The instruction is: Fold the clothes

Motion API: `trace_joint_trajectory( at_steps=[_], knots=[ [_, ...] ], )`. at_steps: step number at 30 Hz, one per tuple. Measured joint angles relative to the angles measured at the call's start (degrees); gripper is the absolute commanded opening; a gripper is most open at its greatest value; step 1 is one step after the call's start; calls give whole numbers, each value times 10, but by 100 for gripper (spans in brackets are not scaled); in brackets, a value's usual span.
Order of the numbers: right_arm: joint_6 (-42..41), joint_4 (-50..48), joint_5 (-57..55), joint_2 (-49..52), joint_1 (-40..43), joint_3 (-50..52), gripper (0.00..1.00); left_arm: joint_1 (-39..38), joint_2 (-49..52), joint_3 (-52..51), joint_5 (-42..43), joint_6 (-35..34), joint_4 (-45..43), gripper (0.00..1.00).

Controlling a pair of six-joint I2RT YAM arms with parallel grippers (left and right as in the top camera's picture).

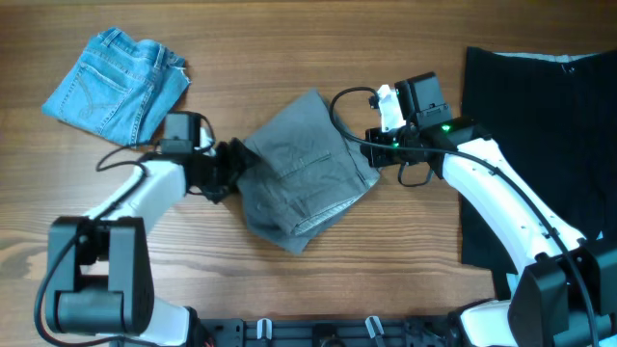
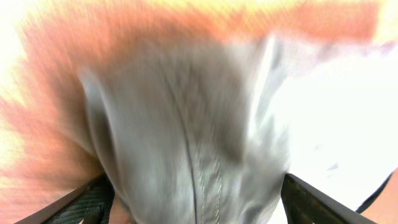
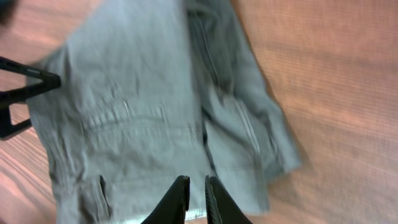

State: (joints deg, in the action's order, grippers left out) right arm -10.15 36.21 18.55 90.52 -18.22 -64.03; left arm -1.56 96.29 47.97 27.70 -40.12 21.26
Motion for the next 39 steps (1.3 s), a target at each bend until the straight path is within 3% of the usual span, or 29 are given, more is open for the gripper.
trace_joint_trajectory(
  at_steps=[4, 14, 18, 22, 29, 34, 36, 39],
  knots=[
    [2, -20, 20, 6, -1, 4, 14, 18, 4, 34, 37, 43, 14, 100],
    [-9, -17, 37, 170, -21, 7, 9, 16, 4, 48, 89, 110, 209, 100],
    [-14, -20, 58, 190, -18, 3, 8, 16, 4, 34, 92, 123, 220, 100],
    [-16, -17, 75, 201, -13, -5, 8, 16, 4, -7, 94, 115, 174, 100],
    [-16, -18, 88, 207, -11, -9, 8, 8, -22, -84, 168, 12, 8, 100],
    [-16, -18, 89, 208, -11, -9, 8, -56, -23, -109, 175, -55, -108, 98],
    [-16, -18, 89, 208, -11, -9, 8, -83, -22, -110, 155, -83, -136, 92],
    [-16, -17, 89, 208, -11, -10, 5, -112, -22, -110, 121, -122, -162, 71]
  ],
)
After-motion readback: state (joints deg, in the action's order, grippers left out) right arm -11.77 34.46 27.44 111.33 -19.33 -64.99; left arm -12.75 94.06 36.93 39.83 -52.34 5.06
